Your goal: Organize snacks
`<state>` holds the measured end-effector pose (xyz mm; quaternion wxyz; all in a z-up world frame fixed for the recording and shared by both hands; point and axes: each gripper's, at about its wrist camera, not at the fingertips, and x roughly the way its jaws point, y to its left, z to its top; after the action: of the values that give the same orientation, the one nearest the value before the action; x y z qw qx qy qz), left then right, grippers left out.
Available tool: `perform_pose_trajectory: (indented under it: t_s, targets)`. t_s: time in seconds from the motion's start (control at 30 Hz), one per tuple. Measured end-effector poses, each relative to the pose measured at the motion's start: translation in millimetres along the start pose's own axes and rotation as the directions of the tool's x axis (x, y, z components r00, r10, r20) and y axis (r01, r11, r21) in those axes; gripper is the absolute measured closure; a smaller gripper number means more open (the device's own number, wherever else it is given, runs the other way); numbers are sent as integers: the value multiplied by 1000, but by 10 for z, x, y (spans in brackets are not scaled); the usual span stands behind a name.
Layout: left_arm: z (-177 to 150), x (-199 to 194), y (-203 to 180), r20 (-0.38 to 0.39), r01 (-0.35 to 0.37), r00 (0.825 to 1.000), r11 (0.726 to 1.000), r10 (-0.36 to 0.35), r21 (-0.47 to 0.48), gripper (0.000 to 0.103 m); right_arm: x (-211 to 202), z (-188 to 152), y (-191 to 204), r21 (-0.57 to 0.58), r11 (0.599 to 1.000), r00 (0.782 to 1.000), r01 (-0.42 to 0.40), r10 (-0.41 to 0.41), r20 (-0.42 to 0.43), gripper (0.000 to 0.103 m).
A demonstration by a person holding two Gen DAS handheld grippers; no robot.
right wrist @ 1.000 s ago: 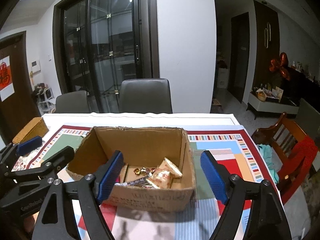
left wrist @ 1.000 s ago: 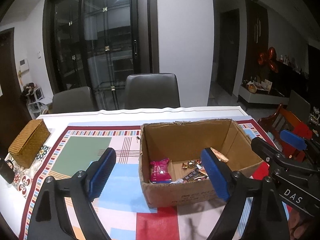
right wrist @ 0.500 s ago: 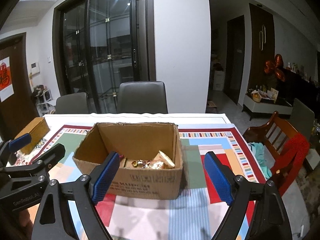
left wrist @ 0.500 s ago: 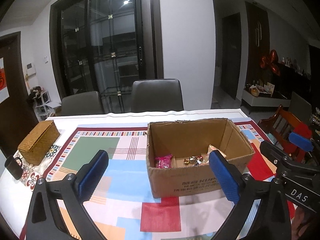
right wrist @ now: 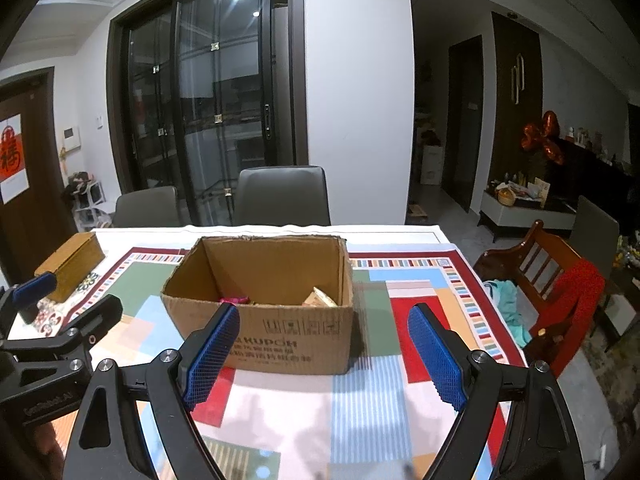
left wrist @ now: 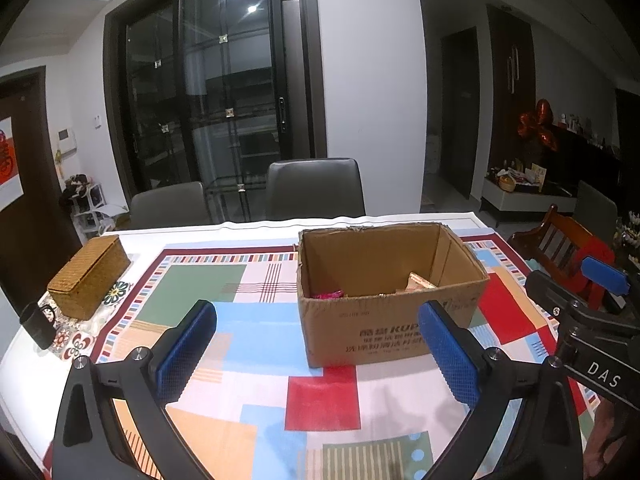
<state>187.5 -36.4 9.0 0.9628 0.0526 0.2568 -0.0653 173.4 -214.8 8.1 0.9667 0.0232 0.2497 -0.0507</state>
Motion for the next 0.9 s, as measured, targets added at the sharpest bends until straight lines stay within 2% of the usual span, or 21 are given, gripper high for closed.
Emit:
perform_pose_trajectory:
  t_s: [0.9]
  targets:
    - [-587, -726, 4, -31, 4, 1000, 1000, -5, -26, 0, -723, -502, -167, 36, 999, 999, 19, -18, -32, 16]
